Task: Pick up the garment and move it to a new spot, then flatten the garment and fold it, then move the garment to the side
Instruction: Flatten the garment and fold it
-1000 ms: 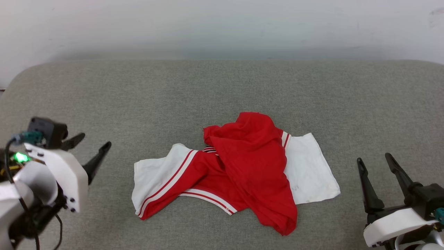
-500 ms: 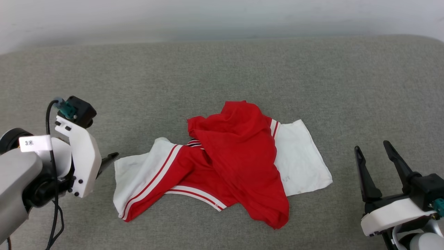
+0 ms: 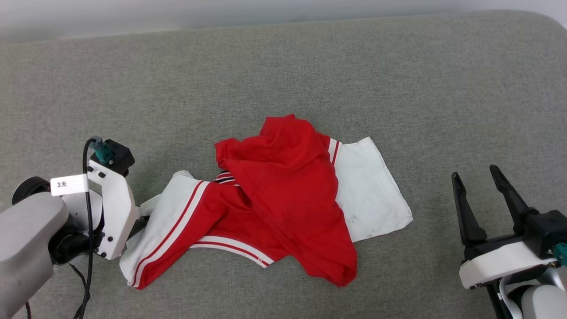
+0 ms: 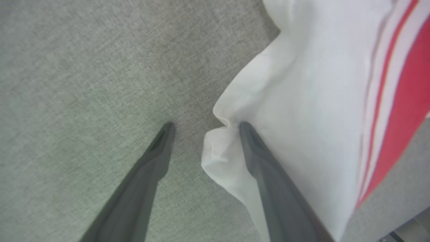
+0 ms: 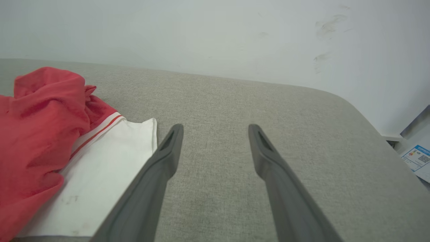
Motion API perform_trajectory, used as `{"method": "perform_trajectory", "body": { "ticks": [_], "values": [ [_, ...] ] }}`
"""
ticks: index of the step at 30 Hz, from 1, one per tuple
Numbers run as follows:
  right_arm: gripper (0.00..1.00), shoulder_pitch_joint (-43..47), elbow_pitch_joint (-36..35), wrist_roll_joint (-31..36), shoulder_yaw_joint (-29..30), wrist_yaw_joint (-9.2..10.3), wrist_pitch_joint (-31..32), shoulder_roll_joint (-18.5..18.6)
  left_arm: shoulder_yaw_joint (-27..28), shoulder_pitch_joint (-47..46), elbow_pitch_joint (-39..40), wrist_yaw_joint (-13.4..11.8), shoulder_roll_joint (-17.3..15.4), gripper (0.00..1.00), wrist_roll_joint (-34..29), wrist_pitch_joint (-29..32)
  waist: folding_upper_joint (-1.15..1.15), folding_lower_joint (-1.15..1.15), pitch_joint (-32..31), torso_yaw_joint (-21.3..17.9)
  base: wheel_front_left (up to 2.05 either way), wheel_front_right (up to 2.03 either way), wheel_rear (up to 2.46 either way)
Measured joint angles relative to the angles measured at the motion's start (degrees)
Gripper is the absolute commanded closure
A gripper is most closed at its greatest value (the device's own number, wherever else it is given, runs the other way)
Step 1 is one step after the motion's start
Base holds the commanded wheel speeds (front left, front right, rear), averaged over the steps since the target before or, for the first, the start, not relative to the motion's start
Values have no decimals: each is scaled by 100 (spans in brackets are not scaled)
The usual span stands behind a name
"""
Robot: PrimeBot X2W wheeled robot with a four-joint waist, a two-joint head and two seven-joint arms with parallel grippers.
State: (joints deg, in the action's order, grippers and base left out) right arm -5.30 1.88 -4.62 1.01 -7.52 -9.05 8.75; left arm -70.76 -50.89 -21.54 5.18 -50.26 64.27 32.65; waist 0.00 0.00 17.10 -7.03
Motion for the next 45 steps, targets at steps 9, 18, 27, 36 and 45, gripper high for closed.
{"method": "perform_trajectory", "body": {
  "ticks": [9, 18, 27, 36, 45],
  "values": [
    [0, -19, 16, 20, 43, 0, 0, -8, 63, 118, -270, 143, 181, 100, 33, -294, 0, 0, -38, 30, 0, 0, 0],
    [0, 128, 1, 31, 104, 0, 62, 16, 683, 143, -212, -176, -23, 100, -48, -1831, 0, 0, -333, 289, 0, 0, 0],
    [0, 204, -22, -1, 73, -1, 136, 81, 907, 960, -311, -695, -477, 100, 264, -2590, 0, 0, -510, 472, 0, 0, 0],
    [0, 187, -129, -14, 38, 0, 241, 204, 985, 1414, -1235, -761, -32, 100, 563, -3112, 0, 0, -365, 410, 0, 0, 0],
    [0, 216, -191, -14, 36, 0, 330, 227, 1021, 1203, -2006, -678, 457, 0, 162, -4100, 0, 0, -473, 447, 0, 0, 0]
  ]
}}
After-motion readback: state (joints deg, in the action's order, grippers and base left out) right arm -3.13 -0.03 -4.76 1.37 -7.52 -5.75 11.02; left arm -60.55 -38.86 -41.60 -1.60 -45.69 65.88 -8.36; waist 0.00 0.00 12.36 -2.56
